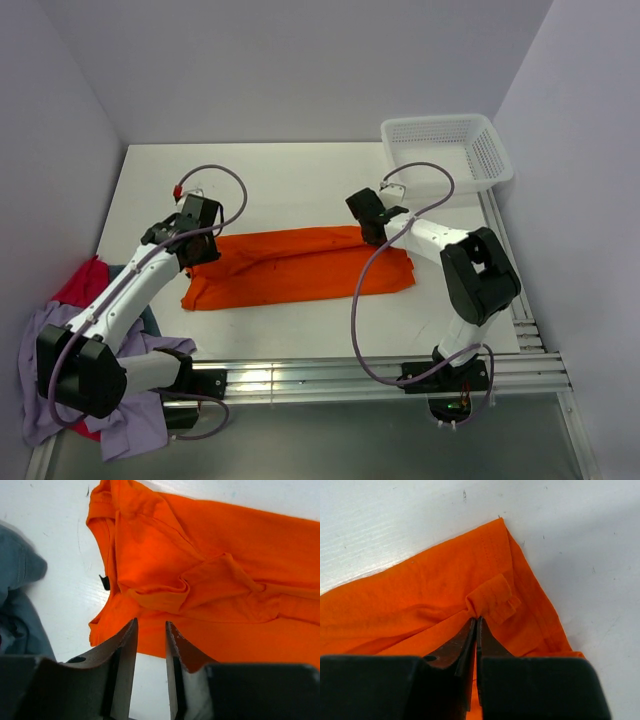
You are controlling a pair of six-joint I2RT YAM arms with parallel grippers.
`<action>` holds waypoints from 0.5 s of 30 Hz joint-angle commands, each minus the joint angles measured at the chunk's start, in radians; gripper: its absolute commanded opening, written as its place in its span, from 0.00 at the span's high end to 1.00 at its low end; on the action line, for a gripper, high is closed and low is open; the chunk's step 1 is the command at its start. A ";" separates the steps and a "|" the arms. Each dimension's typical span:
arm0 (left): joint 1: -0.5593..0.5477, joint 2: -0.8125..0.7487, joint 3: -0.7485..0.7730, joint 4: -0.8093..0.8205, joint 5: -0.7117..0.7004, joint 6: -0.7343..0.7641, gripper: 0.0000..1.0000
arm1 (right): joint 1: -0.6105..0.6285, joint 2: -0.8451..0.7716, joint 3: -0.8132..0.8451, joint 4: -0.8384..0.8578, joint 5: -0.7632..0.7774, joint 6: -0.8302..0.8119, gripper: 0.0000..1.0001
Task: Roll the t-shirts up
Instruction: Fold the tshirt
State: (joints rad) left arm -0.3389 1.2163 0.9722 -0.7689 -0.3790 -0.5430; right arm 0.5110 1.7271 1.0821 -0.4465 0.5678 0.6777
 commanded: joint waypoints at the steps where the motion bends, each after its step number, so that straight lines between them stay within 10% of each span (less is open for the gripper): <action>1: -0.009 -0.037 0.029 -0.044 0.011 -0.032 0.66 | 0.007 -0.073 -0.025 0.029 0.032 0.017 0.92; 15: 0.004 -0.092 0.080 -0.004 0.006 -0.005 0.52 | 0.006 -0.227 -0.086 0.077 0.012 0.002 0.64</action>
State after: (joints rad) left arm -0.3443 1.0798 1.0096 -0.8219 -0.3710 -0.5613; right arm 0.5129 1.5440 0.9966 -0.4038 0.5613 0.6800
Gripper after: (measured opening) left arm 0.482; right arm 0.338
